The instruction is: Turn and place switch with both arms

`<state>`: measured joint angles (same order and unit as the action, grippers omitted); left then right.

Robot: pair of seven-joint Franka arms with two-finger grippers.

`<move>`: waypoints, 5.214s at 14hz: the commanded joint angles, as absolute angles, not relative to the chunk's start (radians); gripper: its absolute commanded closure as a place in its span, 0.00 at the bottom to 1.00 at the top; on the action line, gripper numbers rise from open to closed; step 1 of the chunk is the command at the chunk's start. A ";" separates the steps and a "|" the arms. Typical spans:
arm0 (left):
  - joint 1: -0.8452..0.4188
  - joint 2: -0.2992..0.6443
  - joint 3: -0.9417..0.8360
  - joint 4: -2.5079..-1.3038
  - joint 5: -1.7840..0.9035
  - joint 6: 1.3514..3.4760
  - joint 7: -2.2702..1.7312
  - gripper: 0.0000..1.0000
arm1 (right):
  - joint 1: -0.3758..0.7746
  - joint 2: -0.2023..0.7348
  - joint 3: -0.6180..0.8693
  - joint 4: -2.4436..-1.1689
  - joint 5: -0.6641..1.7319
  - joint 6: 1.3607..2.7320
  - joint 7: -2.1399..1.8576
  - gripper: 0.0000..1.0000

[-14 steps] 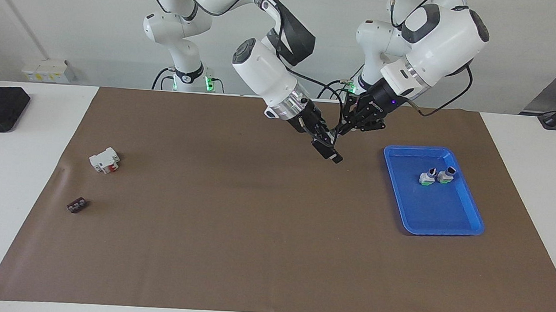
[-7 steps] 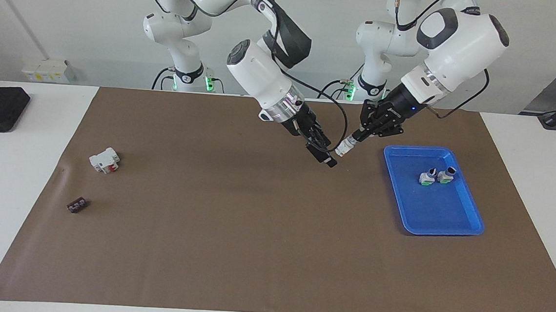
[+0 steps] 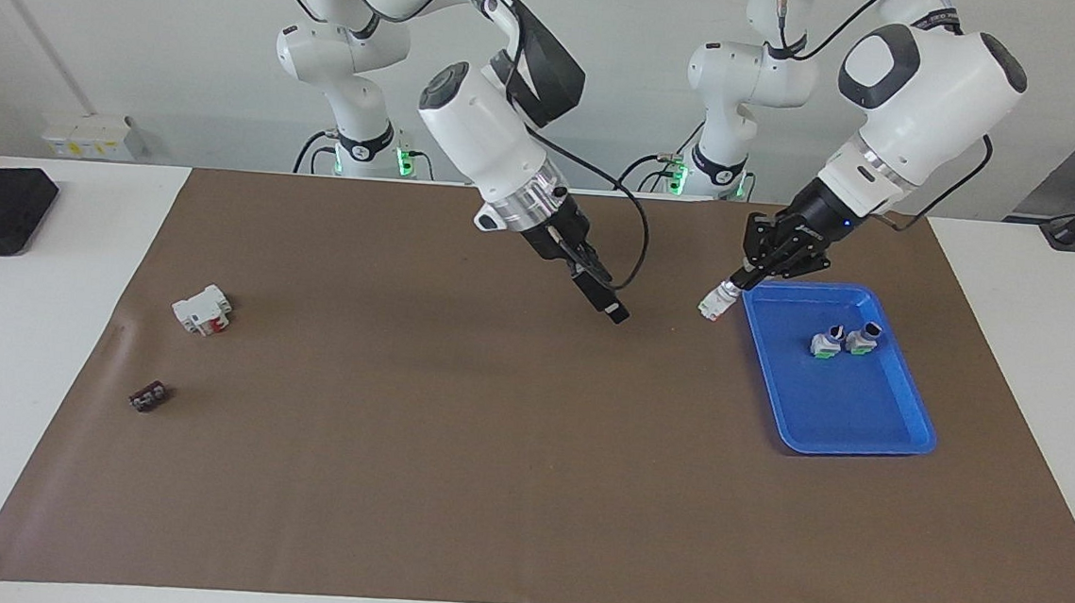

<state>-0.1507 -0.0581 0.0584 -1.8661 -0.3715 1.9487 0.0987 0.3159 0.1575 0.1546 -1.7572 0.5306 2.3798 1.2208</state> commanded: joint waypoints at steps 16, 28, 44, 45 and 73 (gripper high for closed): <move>-0.031 0.000 0.052 -2.040 -0.074 2.061 0.100 1.00 | 0.074 0.002 -0.101 -1.590 0.005 1.702 0.125 0.00; -0.012 0.003 0.052 -2.172 -0.074 2.175 0.098 0.72 | 0.114 -0.034 -0.112 -1.589 -0.051 1.562 0.117 0.00; -0.139 0.189 0.051 -1.590 -0.002 1.697 0.094 0.38 | 0.032 -0.029 -0.074 -1.568 -0.002 1.465 0.112 0.00; -0.146 0.190 0.051 -1.560 -0.002 1.660 0.092 0.38 | 0.032 -0.031 -0.074 -1.569 0.002 1.465 0.117 0.00; -0.133 0.044 0.054 -1.531 -0.012 1.575 0.014 0.00 | 0.037 -0.034 -0.074 -1.571 0.015 1.473 0.110 0.00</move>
